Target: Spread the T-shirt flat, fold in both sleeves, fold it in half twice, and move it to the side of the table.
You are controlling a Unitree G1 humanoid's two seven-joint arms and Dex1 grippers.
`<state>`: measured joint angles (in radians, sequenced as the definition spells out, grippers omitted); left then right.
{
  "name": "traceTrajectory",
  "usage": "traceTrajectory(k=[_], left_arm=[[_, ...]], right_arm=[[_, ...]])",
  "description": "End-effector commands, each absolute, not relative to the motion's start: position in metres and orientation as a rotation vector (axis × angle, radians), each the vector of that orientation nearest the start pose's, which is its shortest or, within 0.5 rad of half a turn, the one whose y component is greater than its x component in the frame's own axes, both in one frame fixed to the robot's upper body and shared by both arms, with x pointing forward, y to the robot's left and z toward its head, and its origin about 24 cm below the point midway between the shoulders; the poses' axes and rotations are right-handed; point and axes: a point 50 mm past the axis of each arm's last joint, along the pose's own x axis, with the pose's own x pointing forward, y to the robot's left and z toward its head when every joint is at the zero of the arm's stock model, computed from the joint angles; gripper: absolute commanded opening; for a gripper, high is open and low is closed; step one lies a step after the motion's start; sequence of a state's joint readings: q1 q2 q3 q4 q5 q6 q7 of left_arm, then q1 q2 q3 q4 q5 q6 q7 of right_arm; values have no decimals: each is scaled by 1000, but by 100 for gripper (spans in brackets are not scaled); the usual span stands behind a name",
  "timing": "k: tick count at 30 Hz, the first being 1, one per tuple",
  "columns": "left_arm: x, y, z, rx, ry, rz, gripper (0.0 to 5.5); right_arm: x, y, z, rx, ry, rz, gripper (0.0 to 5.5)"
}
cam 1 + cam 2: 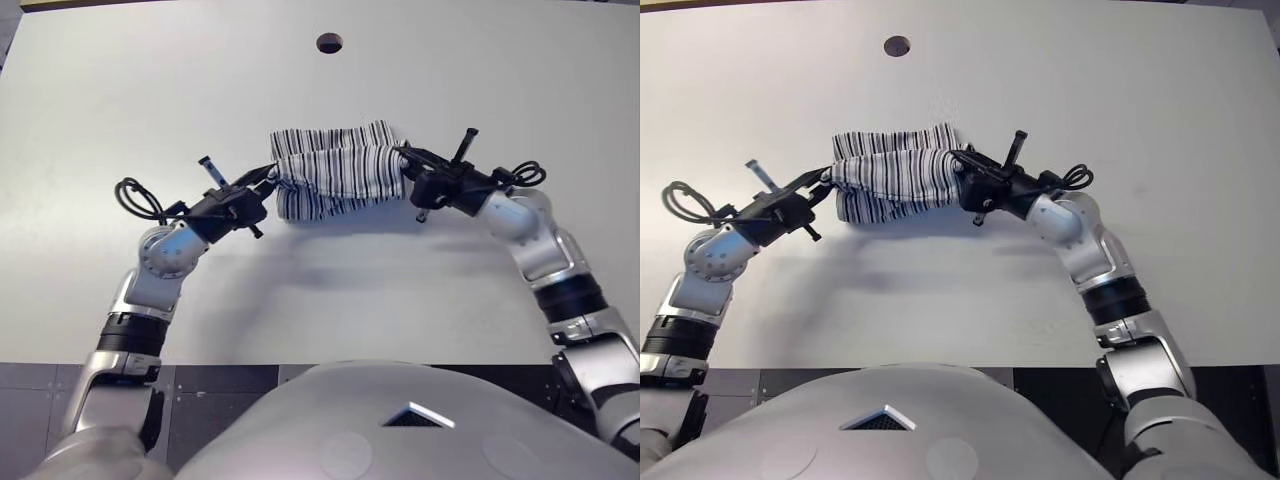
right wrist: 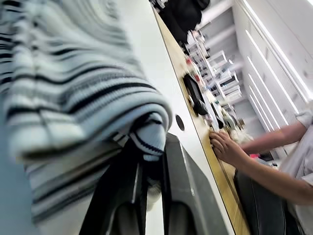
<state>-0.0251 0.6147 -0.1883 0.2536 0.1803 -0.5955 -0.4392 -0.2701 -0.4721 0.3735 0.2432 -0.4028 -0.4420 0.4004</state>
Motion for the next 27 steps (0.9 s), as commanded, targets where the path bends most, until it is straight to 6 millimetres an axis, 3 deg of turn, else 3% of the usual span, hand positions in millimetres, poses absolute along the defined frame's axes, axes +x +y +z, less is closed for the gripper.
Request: traceTrajectory(k=[1,4,5,14,23,27], left_arm=[[244,193,29,830,-105,-771,15],[255,192,19,836,-61,-725,15],[258,194,16,834,-43,-706,51],[270,211,12,722,-2,-511,193],[279,203,11,509,12,-450,323],[284,209,1,437,73,-383,387]], right_arm=[[288,-125,53,-966,-221,805,20],[298,-122,46,-966,-191,765,20],[301,-121,43,-967,-185,757,19],[325,-106,30,-929,-142,717,199],[351,-93,42,-792,-98,624,351],[367,-93,48,-642,11,519,357]])
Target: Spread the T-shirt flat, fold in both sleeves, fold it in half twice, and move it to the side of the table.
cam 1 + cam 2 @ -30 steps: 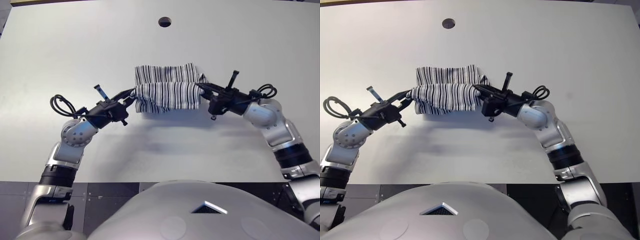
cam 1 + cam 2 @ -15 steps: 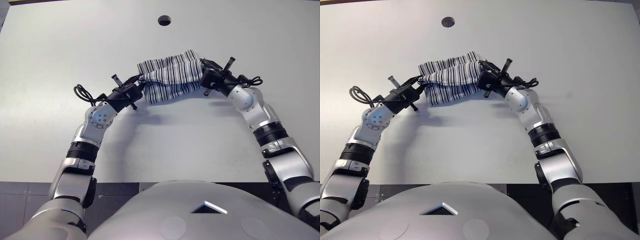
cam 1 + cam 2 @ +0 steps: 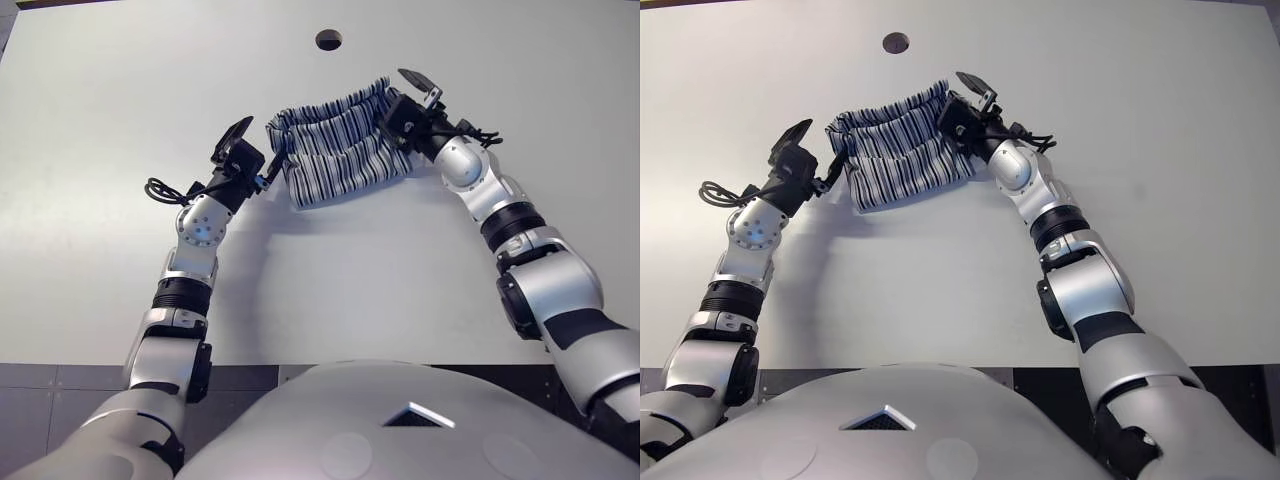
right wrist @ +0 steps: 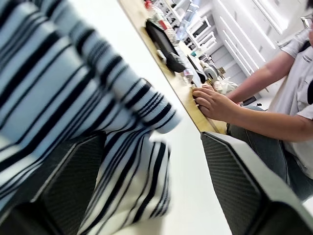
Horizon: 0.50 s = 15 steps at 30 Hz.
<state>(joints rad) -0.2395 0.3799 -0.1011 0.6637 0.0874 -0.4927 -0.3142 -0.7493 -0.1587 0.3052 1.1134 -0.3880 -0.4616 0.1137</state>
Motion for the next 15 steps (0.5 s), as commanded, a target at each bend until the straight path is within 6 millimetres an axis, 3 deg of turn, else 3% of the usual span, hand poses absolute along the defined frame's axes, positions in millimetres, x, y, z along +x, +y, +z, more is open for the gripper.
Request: traceTrajectory(k=[1,6,12,15], left_arm=[[285,214,-1,422,95,-347,398],[286,235,-11,359,164,-203,467],[282,248,-15,279,172,-89,546],[279,252,-17,211,158,-35,548]], right_arm=[[370,-96,50,-593,38,477,357],[372,-103,53,-463,28,411,357],[333,-80,61,-453,-218,750,357],[323,-59,52,-449,-173,862,357]])
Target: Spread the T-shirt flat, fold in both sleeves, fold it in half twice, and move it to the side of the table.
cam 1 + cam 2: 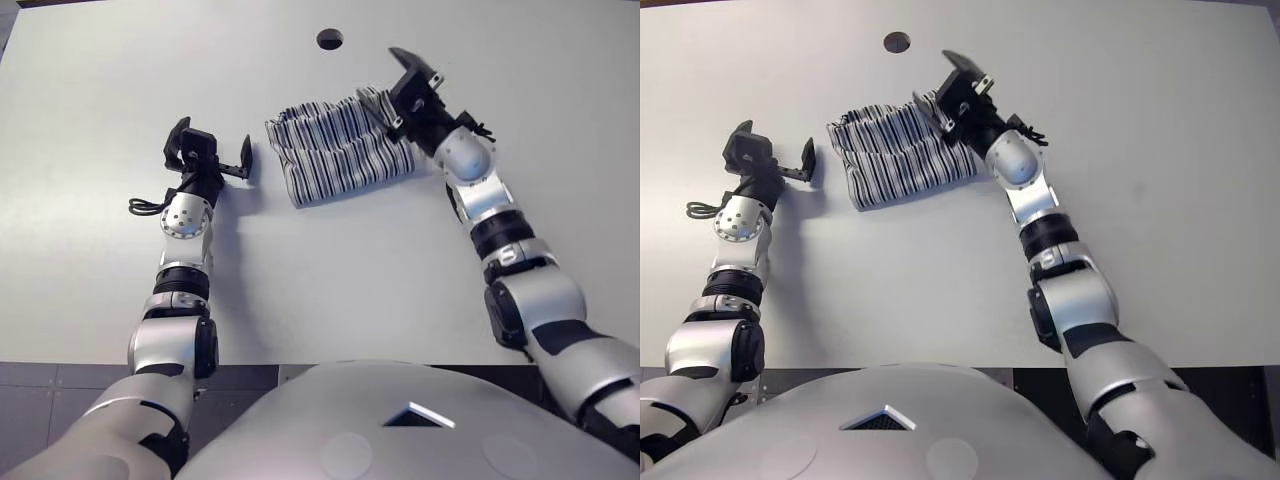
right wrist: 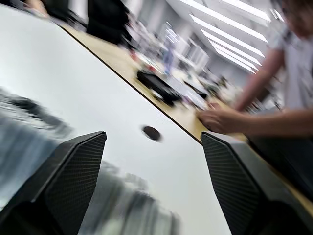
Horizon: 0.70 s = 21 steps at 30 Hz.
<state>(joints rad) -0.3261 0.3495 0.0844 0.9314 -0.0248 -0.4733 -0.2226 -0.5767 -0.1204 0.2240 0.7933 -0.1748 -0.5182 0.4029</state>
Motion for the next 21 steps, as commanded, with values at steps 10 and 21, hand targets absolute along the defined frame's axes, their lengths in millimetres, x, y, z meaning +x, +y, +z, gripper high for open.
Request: traceTrajectory(k=[10,21], left_arm=[[271,234,-8,56,23,-22,548],[271,225,1,-24,-55,1,548]], right_arm=[[347,-42,21,-381,209,650,357],[365,-119,13,-205,437,78,357]])
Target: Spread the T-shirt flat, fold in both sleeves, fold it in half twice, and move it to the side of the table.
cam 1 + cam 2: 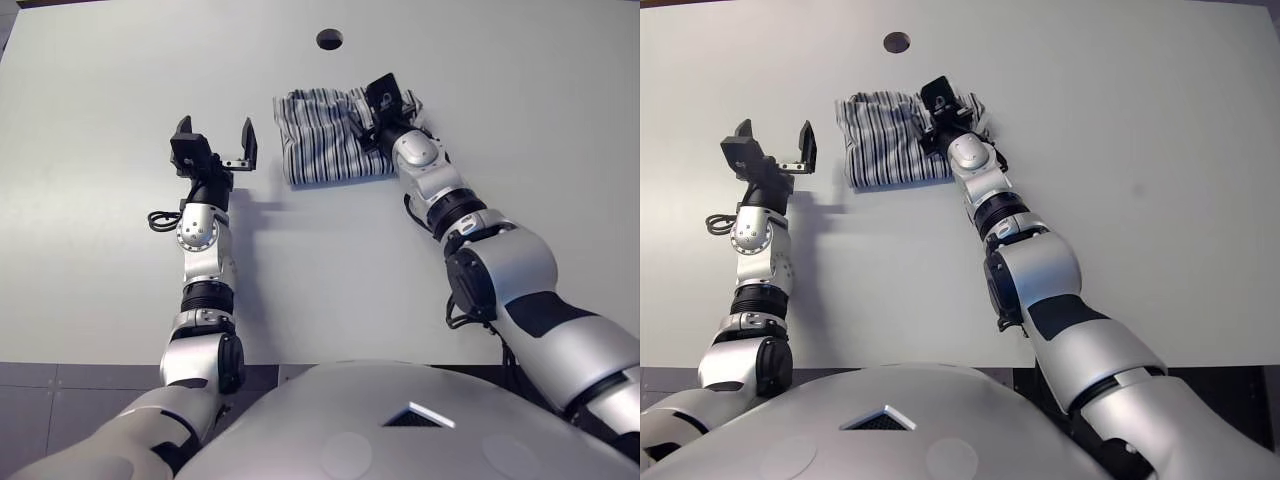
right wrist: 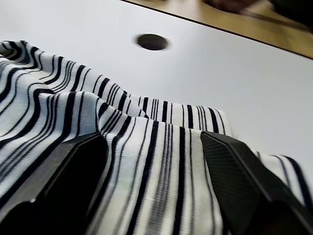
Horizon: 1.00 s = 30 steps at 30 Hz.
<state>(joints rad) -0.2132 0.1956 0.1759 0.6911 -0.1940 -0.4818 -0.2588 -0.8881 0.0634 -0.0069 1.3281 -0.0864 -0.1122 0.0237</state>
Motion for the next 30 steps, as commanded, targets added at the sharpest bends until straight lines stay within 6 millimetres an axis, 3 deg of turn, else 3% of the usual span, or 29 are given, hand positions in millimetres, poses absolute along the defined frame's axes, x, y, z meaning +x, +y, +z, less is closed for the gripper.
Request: traceTrajectory(k=[1,3,5,8,13,16,19,20,22,24,26,28,30], left_arm=[[271,224,2,-25,-64,4,548],[270,224,5,-37,-91,21,548],[268,225,8,-56,-121,39,548],[261,230,8,-88,-143,86,548],[252,242,9,-123,-187,173,548],[249,246,14,-140,-228,222,548],[253,241,27,-149,-305,255,548],[256,236,33,-145,-337,260,548],[259,220,47,-84,-415,245,548],[259,197,54,-27,-460,205,548],[259,171,54,45,-483,138,548],[256,152,50,78,-482,92,548],[255,142,46,79,-471,79,548]], right_arm=[[362,-137,8,-207,464,16,357],[354,-176,-2,-206,523,-134,357],[333,-233,-13,-137,594,-406,357],[302,-299,-16,107,603,-787,357],[272,-348,-6,520,464,-1260,357],[281,-352,11,577,322,-1303,357],[312,-336,54,405,5,-1153,357],[323,-321,74,313,-157,-1048,357],[346,-251,109,55,-425,-696,357],[346,-165,105,-125,-519,-297,357],[330,-111,82,-208,-501,-74,357],[314,-87,59,-240,-436,12,357],[306,-80,43,-261,-374,51,357]])
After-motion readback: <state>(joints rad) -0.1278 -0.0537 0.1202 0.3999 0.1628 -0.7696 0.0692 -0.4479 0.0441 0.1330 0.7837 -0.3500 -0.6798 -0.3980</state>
